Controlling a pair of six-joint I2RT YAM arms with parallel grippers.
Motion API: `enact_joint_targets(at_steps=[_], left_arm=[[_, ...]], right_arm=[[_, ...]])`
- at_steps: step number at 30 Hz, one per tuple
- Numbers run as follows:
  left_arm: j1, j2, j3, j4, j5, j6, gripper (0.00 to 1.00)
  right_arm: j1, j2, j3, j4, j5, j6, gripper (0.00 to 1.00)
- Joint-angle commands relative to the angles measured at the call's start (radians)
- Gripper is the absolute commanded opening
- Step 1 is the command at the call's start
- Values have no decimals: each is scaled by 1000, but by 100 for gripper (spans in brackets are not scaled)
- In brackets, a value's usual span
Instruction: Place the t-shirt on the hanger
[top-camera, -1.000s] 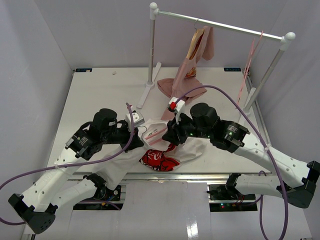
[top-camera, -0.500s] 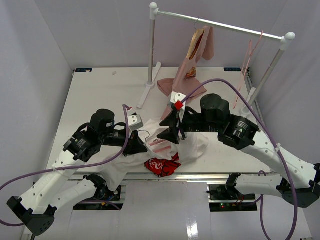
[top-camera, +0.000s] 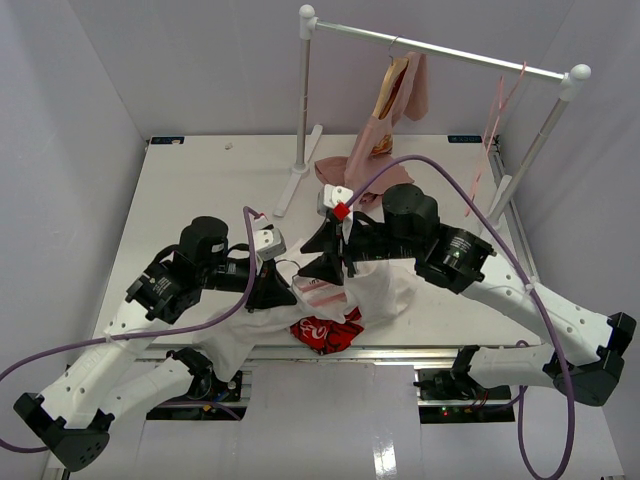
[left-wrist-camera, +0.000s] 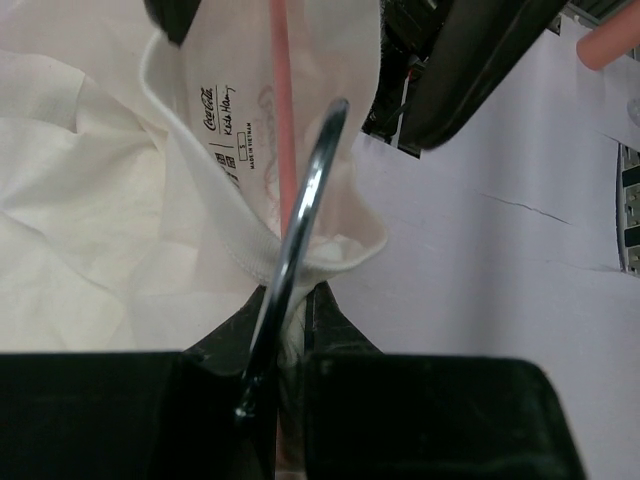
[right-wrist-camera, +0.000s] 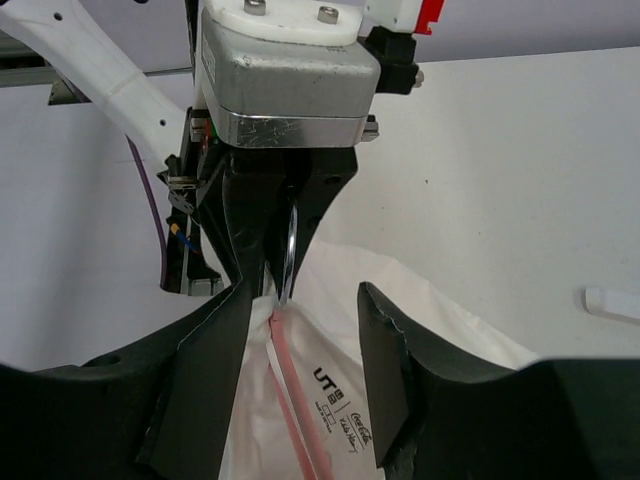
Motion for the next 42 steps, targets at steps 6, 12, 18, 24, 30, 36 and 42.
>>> enact_joint_targets(at_steps=[6,12,18,24,30,36,42], left_arm=[[1,9,8,97,70,-21,0],[1,0,15,118,75,-35,0],[1,4,100,23,21,-30,19],[1,-38,189,-115,-173,-35,30],[1,-45,255,-171,-241,-46,39],[1,-37,344,-226,-322,-47,45],[1,-77,403,-328,-479,-33,48]], right_arm=[[7,68,-63,241,-74,50,49],[7,71,-103,333,-29,68,12],[-13,-33,-177,351,43,39,8],[-110,-153,-156,227,41,43,8],[-172,-175,-85,119,8,46,8],[-194,-195,-73,78,23,34,8],[-241,-209,-27,34,49,33,8]])
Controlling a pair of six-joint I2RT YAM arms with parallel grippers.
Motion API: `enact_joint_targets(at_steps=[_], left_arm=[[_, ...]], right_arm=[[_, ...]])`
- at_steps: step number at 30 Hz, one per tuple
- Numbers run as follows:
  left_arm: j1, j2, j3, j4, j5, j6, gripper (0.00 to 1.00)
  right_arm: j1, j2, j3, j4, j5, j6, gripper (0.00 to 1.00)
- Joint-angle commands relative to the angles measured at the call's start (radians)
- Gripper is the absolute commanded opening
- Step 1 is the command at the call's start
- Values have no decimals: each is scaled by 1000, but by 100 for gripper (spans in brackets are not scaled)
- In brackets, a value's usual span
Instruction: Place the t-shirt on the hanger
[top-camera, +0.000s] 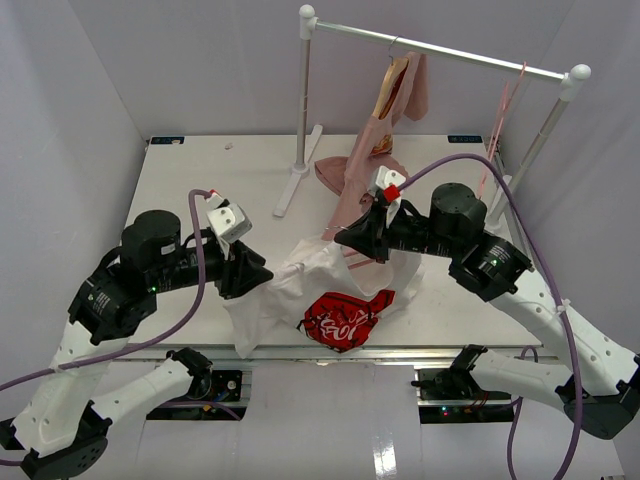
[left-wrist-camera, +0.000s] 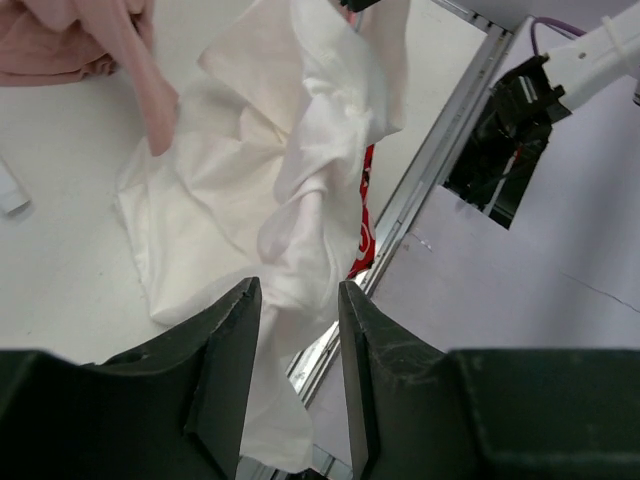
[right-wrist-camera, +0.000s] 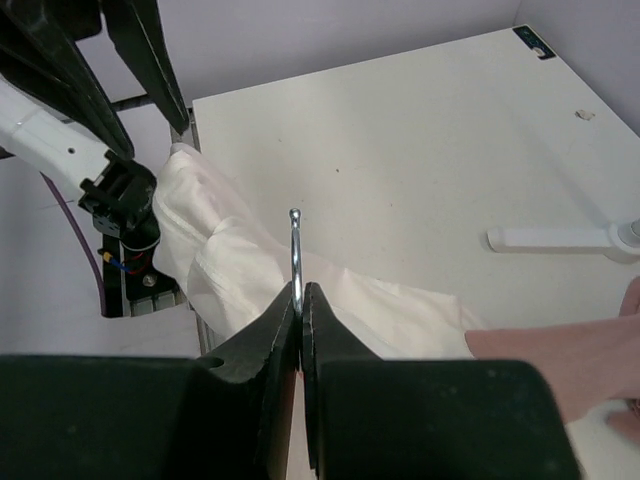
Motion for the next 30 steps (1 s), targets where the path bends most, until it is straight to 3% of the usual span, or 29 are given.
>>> enact_joint_targets(at_steps=[1,7,13,22,23,25,27,30], left_arm=[[1,-48,55,-96,-141,1,48],[1,-147,-6,-110,-248,-66,48],[1,-184,-113,-25,-322,-99,49],[1,-167,-268,207,-226,-140,50],[1,-160,-284,232,-210,-145,47],[1,-143,-300,255,-198,-149,21],[1,-137,-301,265,-219,-155,2],[1,-159,-294,263,-318,-170,0]], right_arm=[[-32,-36,97,15,19,-15,8],[-45,-60,150,-9,33,-5,8],[-44,-60,197,-20,20,19,8],[-44,-67,198,-18,23,26,8],[-44,-67,196,-18,23,27,8],[-44,-69,192,-16,22,25,8],[-45,-73,183,-19,26,21,8],[-45,-91,158,-25,55,1,8]])
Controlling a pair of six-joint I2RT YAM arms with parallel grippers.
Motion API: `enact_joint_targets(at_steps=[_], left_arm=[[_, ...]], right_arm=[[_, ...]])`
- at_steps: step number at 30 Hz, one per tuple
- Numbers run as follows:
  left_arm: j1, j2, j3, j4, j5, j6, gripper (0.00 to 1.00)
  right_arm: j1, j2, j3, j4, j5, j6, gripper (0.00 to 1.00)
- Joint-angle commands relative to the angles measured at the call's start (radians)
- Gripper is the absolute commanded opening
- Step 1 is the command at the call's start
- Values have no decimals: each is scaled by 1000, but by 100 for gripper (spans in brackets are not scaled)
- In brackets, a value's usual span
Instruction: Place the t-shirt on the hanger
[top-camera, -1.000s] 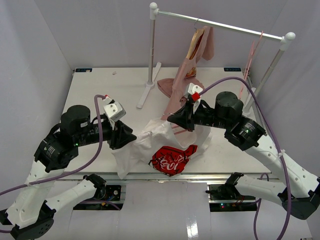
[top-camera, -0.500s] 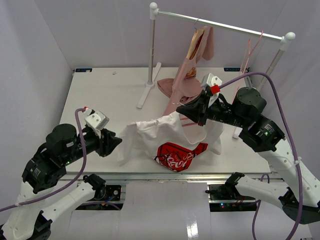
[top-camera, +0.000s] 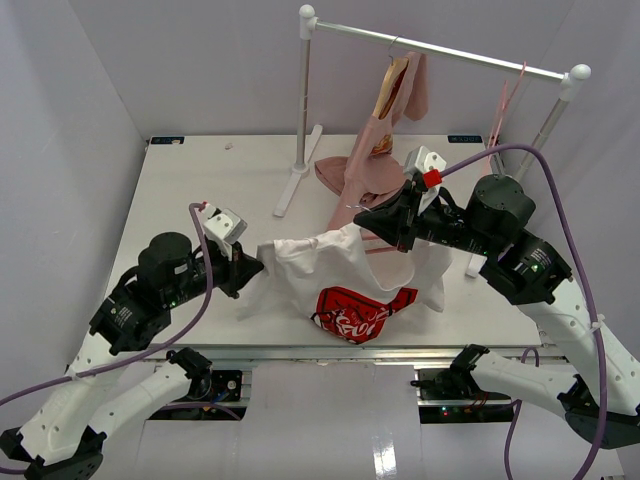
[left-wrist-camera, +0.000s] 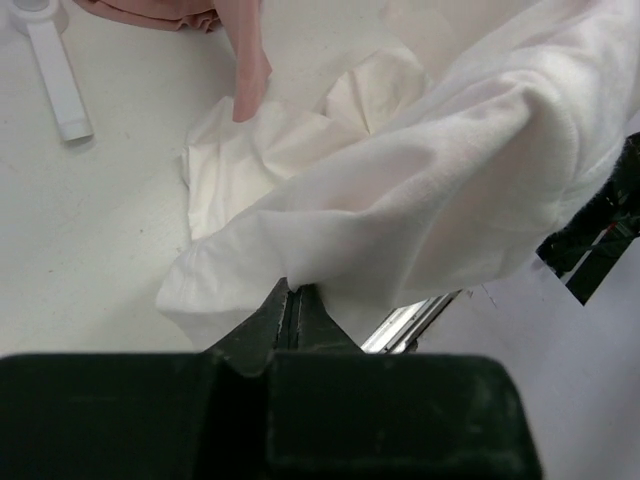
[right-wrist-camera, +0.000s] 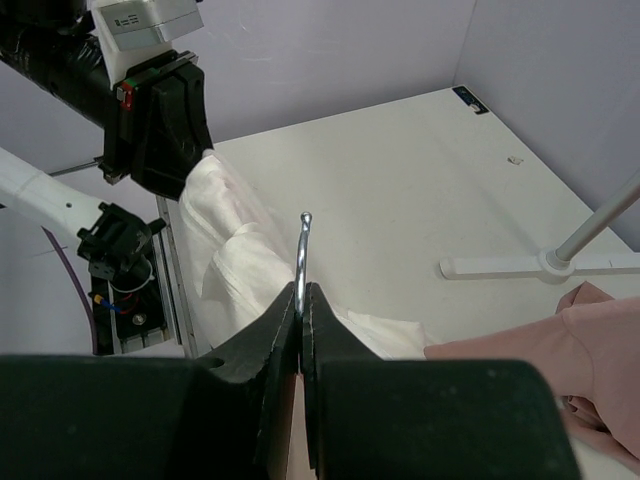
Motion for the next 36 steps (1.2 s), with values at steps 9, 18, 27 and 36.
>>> enact_joint_targets(at_steps=[9,18,27,36], left_arm=[[2,-57,123,-24,-384,-76,0],[2,-56,140,-62,-606,-94,0],[2,8,214,-94,-735,-113,0],[2,33,215,-131,-819,-107,0]], right_arm=[[-19,-42,-26,33,70,-46,8],[-21,-6,22,-56,69,-80,8],[-21,-20,52,-223,27,-180,8],[-22,-37,121,-353,-49,-236,8]])
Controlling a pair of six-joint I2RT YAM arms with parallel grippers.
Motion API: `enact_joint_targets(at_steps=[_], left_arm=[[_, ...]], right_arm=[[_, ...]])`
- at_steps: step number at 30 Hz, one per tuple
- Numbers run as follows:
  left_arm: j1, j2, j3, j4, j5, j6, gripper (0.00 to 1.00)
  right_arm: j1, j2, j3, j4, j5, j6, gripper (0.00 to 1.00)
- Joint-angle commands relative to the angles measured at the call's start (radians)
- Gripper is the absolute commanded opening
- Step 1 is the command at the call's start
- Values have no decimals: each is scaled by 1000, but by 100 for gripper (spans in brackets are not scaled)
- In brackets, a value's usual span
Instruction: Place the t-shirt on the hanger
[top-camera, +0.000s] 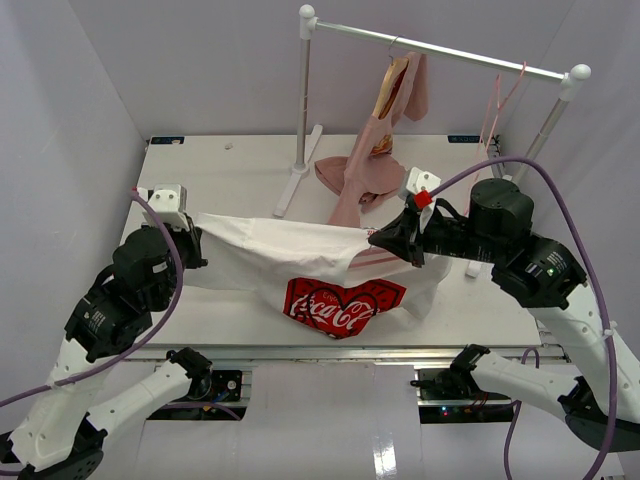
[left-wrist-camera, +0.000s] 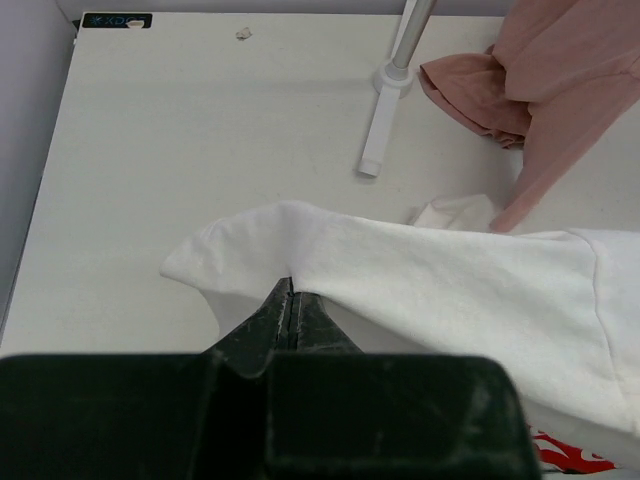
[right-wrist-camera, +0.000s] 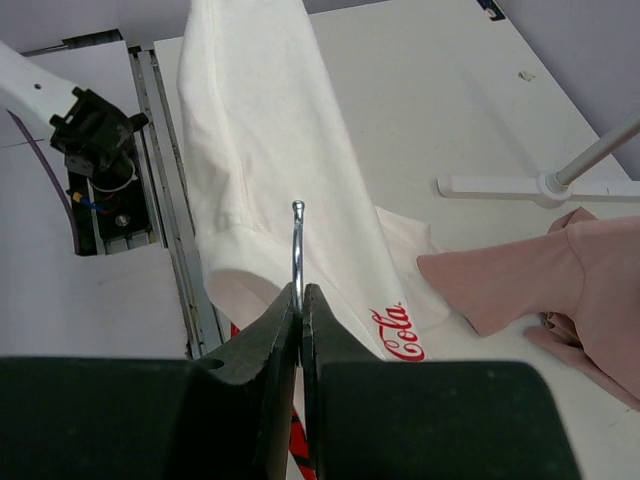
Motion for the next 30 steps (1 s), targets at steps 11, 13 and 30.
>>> enact_joint_targets(at_steps=[11,13,30], left_arm=[[3,45,20,-83,-146,-13,0],[3,34,27,-90,-157,-15,0],[3,73,85,-254,-149,-48,14]], right_arm=[[-4,-22,163,-23,42,-22,8],[-2,-11,163,-24,61,-21,8],[-3,42,148,10,140,-1,8]])
